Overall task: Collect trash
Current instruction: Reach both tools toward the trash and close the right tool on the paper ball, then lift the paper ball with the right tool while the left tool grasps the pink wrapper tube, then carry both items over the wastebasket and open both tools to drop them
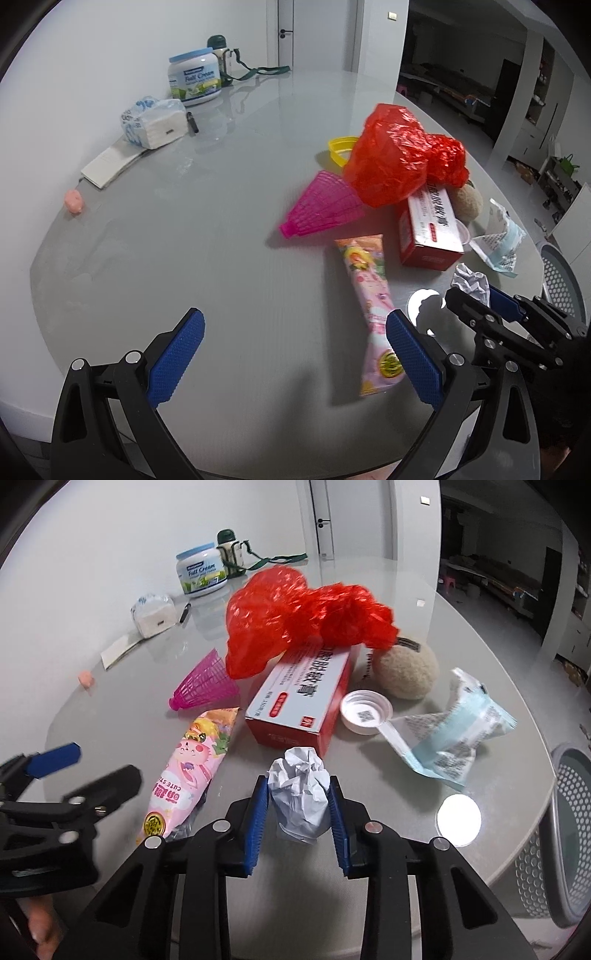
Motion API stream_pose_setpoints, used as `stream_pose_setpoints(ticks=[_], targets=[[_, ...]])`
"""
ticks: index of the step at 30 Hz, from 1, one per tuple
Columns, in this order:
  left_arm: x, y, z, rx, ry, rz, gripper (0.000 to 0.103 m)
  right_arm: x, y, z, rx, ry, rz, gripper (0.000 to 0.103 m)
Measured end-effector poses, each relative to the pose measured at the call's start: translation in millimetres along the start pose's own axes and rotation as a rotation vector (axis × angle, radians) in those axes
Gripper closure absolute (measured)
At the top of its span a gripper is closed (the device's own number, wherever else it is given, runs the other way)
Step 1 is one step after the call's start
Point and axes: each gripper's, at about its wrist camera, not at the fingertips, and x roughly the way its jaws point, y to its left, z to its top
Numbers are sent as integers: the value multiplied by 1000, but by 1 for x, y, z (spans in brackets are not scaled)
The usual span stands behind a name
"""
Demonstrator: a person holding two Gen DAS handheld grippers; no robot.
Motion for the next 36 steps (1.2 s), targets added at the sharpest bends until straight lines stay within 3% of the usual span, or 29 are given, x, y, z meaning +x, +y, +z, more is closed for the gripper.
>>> stream_pose_setpoints(ticks=[10, 13, 14, 17, 19, 20, 21, 26, 32, 36], targets=[[29, -40, 0, 34, 54, -2, 7, -28, -38, -28, 113, 29, -26, 72], [37, -44, -2, 42, 75, 1, 14, -33, -48, -34, 141, 34, -31, 72], [39, -44, -3, 44, 84, 0, 24, -35, -52, -37, 150, 32, -34, 72], [40, -49, -7, 59, 89, -4, 38, -39, -61, -41, 171, 30, -38, 72], [38, -53, -7, 73, 83, -17, 55, -41, -66, -41, 183, 28, -38, 72], [36, -55, -7, 79, 83, -24, 73, -42, -69, -42, 189, 27, -38, 72], [35, -57, -7, 87, 90, -33, 82, -44, -70, -41, 196, 29, -40, 72], [23, -60, -7, 103, 120, -44, 83, -57, -77, -38, 221, 41, -41, 72], [-13, -67, 10, 190, 116, -65, 83, -86, -89, -26, 308, 41, -59, 72], [-30, -93, 29, 261, 107, -143, 83, -111, -106, -24, 397, 4, -120, 72]])
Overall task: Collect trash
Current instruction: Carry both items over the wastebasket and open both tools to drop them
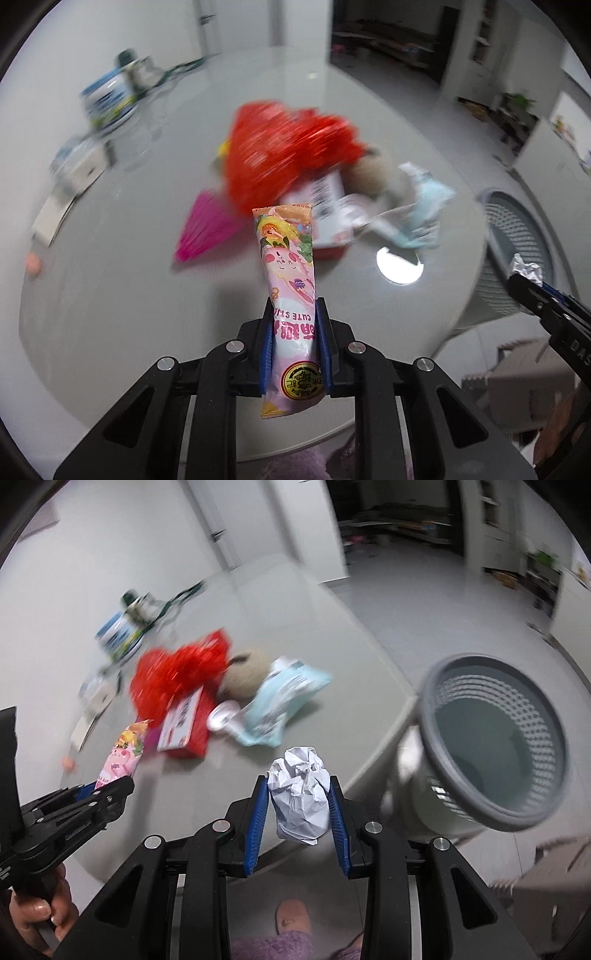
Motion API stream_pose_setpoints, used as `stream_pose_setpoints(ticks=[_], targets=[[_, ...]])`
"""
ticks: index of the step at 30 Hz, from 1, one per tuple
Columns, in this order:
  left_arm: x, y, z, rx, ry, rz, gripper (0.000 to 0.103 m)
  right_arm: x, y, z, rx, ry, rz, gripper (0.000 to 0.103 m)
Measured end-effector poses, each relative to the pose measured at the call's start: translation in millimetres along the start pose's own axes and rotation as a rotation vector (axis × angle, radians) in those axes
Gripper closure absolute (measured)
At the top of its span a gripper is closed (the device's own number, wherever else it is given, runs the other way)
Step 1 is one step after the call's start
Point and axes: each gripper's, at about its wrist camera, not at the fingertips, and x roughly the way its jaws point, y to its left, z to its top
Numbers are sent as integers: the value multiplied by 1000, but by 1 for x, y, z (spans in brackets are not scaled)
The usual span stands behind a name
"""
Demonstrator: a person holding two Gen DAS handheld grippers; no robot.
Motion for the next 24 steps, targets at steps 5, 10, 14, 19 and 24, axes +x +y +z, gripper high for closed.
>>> stream_pose_setpoints(ticks=[5, 10, 14, 19, 24], targets=[[-19, -57, 33, 125, -79, -68, 83, -33, -51, 13, 88, -69, -88, 72], [-17, -148, 63, 214, -117, -157, 83, -57, -126, 29, 127, -111, -157, 72], [-2, -223, 72, 231, -92, -223, 83, -59, -192, 38, 143, -91, -193, 72], [31, -293, 67, 240, -11, -256, 83, -42, -252, 43, 136, -23, -177, 72], [64, -324, 64, 243, 39, -243, 82, -19, -281, 46, 99, 17, -142, 72]])
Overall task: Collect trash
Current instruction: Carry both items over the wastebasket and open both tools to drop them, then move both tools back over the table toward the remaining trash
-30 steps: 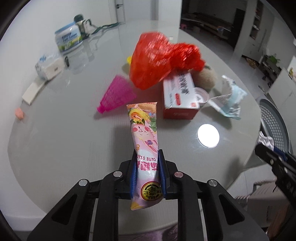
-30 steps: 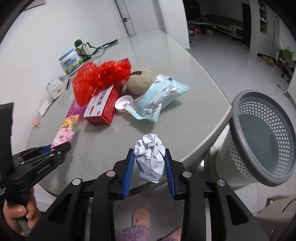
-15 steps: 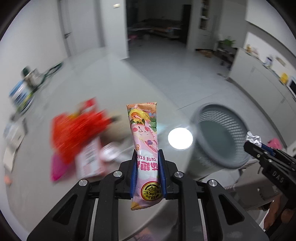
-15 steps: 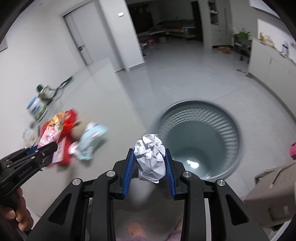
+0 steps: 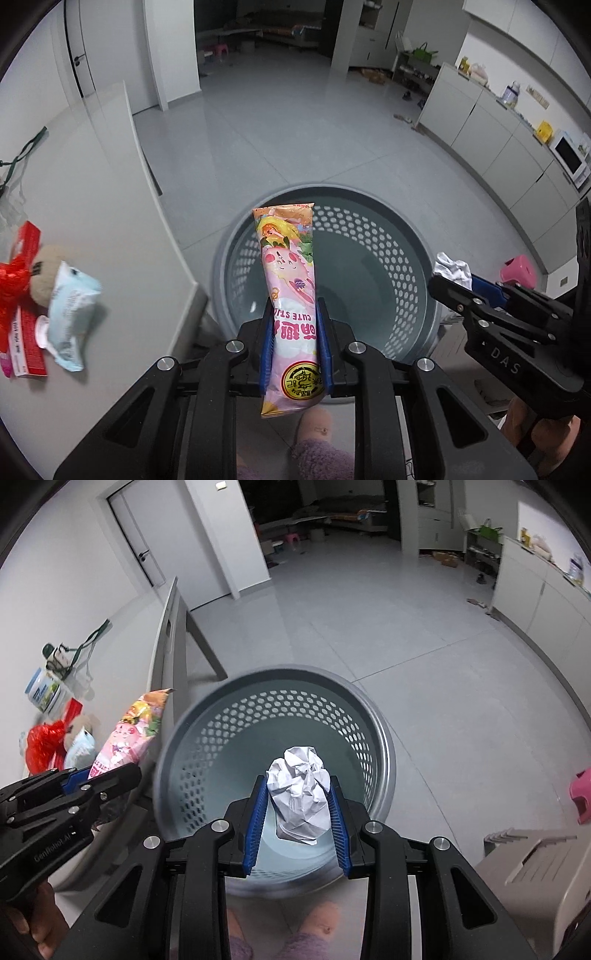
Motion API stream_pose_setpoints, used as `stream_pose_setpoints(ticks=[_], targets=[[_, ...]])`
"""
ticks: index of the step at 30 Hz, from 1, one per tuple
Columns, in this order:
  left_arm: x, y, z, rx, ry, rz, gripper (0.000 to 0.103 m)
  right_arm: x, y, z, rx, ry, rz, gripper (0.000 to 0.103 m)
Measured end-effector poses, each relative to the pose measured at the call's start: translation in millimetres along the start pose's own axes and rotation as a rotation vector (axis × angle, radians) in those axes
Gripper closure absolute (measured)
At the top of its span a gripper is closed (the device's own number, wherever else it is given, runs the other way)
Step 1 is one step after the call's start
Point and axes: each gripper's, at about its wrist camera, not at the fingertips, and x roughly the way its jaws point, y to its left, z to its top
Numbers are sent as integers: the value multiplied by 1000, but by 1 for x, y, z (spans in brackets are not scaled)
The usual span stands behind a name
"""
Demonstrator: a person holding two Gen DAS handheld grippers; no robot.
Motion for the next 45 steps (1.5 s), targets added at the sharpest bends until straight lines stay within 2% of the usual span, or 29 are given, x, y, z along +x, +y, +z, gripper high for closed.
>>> stream_pose_setpoints(ticks=[4, 16, 19, 20, 22, 26, 27, 36, 45], targets=[[24, -4, -2, -19, 36, 19, 82, 25, -11, 2, -17, 30, 31, 72], [65, -2, -3, -70, 91, 49, 81, 61, -1, 4, -44, 48, 81, 71], [65, -1, -1, -75, 88, 61, 78, 63, 1, 4, -44, 46, 79, 64], [64, -2, -2, -76, 85, 63, 78, 63, 2, 4, -41, 42, 79, 55], [62, -1, 0, -79, 79, 70, 73, 60, 1, 5, -37, 31, 84, 52], [57, 2, 1, -95, 63, 85, 49, 58, -1, 8, -39, 20, 78, 49], [56, 2, 2, -101, 56, 88, 47, 57, -2, 8, -37, 19, 78, 49], [49, 2, 5, -103, 49, 98, 47, 52, -7, 8, -20, 40, 87, 49], [22, 3, 13, -125, 20, 106, 47, 23, -9, 18, -30, 31, 80, 49]])
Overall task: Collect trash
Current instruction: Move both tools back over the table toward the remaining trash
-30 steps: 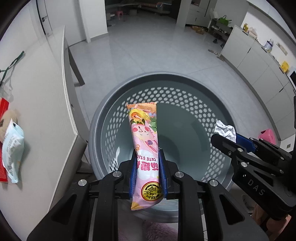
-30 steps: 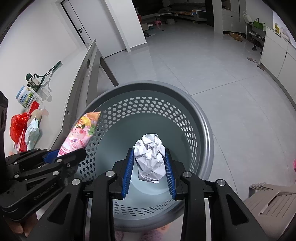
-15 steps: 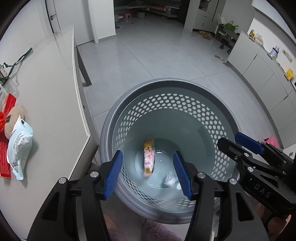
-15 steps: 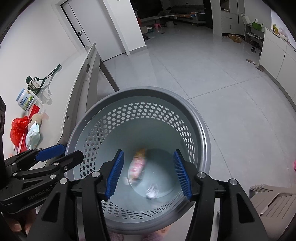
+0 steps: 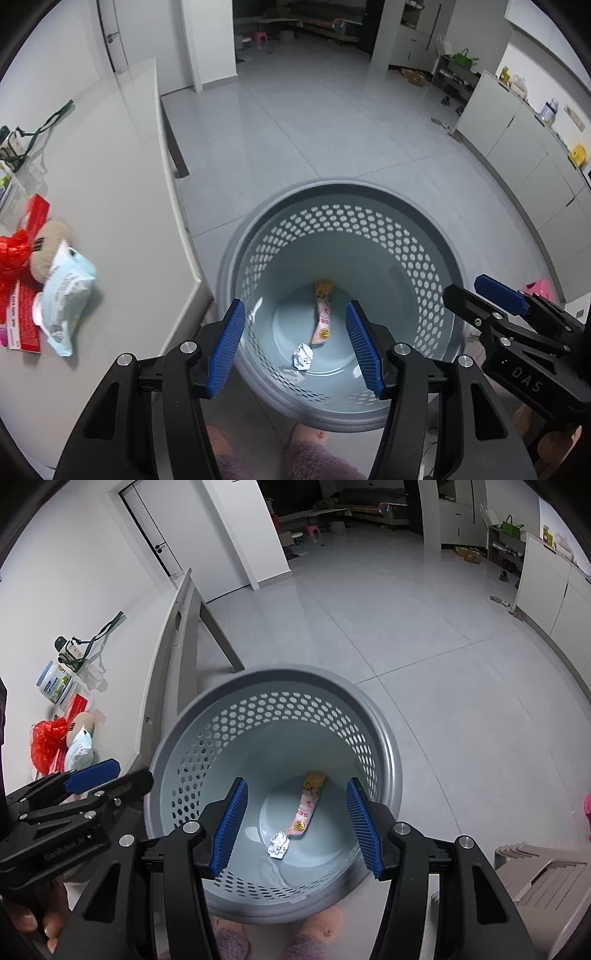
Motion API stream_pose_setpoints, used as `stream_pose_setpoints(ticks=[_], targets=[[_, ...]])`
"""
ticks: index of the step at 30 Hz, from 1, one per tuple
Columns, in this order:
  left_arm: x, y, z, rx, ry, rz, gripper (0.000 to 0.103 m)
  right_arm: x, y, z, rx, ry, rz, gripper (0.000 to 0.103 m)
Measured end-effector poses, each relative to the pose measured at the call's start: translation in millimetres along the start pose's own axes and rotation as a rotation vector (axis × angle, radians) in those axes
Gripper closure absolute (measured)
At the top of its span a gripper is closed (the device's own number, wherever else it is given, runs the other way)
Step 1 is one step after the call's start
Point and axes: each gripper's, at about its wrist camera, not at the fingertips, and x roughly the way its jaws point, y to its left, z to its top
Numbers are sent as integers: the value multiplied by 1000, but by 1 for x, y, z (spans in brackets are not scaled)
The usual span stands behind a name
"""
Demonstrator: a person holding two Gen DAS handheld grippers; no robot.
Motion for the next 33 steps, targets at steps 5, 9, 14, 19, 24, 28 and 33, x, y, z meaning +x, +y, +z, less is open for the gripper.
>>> stream_pose_setpoints(ticks=[5, 9, 14, 19, 24, 28, 33], targets=[[-32, 14, 6, -40, -53, 30, 47, -18, 15, 11, -47, -1, 23, 48], [-62, 36, 7, -102, -105, 69, 44, -30, 39, 21, -108, -11, 60, 47], [-96, 71, -3, -180, -139, 134, 44, -36, 80, 30, -203, -6, 120, 47], [-130, 116, -18, -258, -163, 195, 44, -36, 133, 34, -292, 19, 188, 46], [-156, 169, -34, -330, -185, 238, 42, -40, 186, 38, -364, 14, 227, 46], [-171, 206, -44, -364, -190, 239, 42, -45, 231, 40, -401, 7, 226, 46], [-194, 250, -59, -368, -226, 241, 42, -49, 272, 40, -416, -7, 211, 44]])
